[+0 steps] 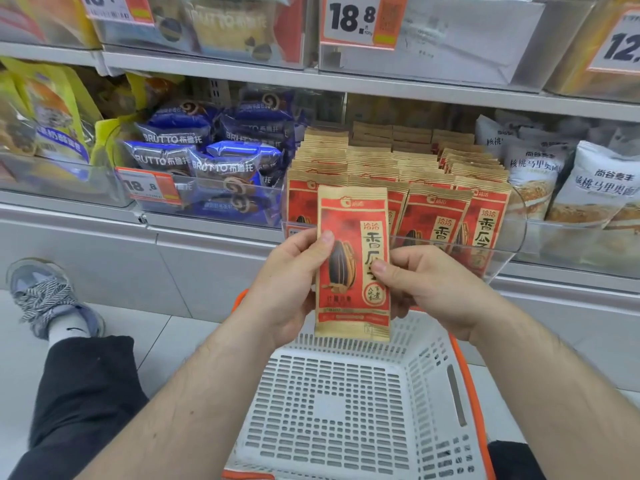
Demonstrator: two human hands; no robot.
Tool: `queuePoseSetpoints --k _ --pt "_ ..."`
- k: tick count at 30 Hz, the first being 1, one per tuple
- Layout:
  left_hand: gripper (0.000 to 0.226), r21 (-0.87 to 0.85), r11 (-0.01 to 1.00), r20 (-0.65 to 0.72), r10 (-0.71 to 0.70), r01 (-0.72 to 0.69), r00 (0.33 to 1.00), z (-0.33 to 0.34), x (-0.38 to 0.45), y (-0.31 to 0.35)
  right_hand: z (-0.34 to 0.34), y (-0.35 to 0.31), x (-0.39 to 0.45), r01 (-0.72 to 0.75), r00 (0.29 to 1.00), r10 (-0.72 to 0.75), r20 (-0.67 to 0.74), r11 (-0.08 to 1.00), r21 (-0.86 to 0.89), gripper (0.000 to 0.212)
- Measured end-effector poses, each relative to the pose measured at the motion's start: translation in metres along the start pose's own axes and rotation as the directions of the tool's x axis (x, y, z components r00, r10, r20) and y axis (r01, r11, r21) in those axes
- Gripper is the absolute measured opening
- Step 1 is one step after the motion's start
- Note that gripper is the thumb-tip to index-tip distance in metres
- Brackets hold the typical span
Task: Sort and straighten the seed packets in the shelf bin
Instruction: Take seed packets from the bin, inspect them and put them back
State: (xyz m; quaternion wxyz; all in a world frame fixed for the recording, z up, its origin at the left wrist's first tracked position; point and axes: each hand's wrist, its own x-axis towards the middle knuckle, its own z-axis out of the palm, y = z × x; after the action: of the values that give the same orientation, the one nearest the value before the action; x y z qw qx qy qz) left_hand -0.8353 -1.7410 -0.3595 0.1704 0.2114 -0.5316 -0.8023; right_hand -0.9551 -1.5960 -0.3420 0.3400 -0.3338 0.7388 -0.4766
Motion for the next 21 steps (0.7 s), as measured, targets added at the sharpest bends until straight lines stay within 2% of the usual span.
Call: queuePoseSetpoints --k 2,4,7,13,18,21 --pt "0.023 0.06 0.998 0.033 0.007 -0.009 0.999 -0.005 -0.002 -0.003 -0.001 0.001 0.001 0.008 1.0 -0.007 -0.019 0.999 0.04 0.031" --pt "0.021 0.05 0.999 0.027 0.02 -0.022 0.999 -0.008 -0.004 -0.004 -0.004 0.001 0.0 0.001 1.0 -0.002 0.028 0.999 0.049 0.028" --pt "0.025 0.017 1.0 0.007 0.024 -0.024 1.0 -0.008 -0.006 -0.003 -0.005 -0.001 -0.004 -0.006 0.983 0.0 0.185 0.999 0.032 0.052" --pt "0.026 0.019 1.0 0.024 0.015 -0.016 1.0 -0.008 -0.007 -0.001 -0.009 -0.002 -0.008 0.0 0.947 -0.037 0.32 0.993 0.114 0.076" --pt "0.026 0.041 0.999 0.036 0.018 -0.02 0.999 -0.008 -0.009 -0.002 -0.011 0.001 -0.007 0.019 0.944 -0.053 0.326 0.994 0.106 0.078" --pt "0.024 0.137 0.99 0.018 0.031 -0.033 0.999 -0.008 -0.008 -0.006 -0.008 0.001 -0.007 0.036 0.958 -0.036 0.285 0.999 0.006 0.077"
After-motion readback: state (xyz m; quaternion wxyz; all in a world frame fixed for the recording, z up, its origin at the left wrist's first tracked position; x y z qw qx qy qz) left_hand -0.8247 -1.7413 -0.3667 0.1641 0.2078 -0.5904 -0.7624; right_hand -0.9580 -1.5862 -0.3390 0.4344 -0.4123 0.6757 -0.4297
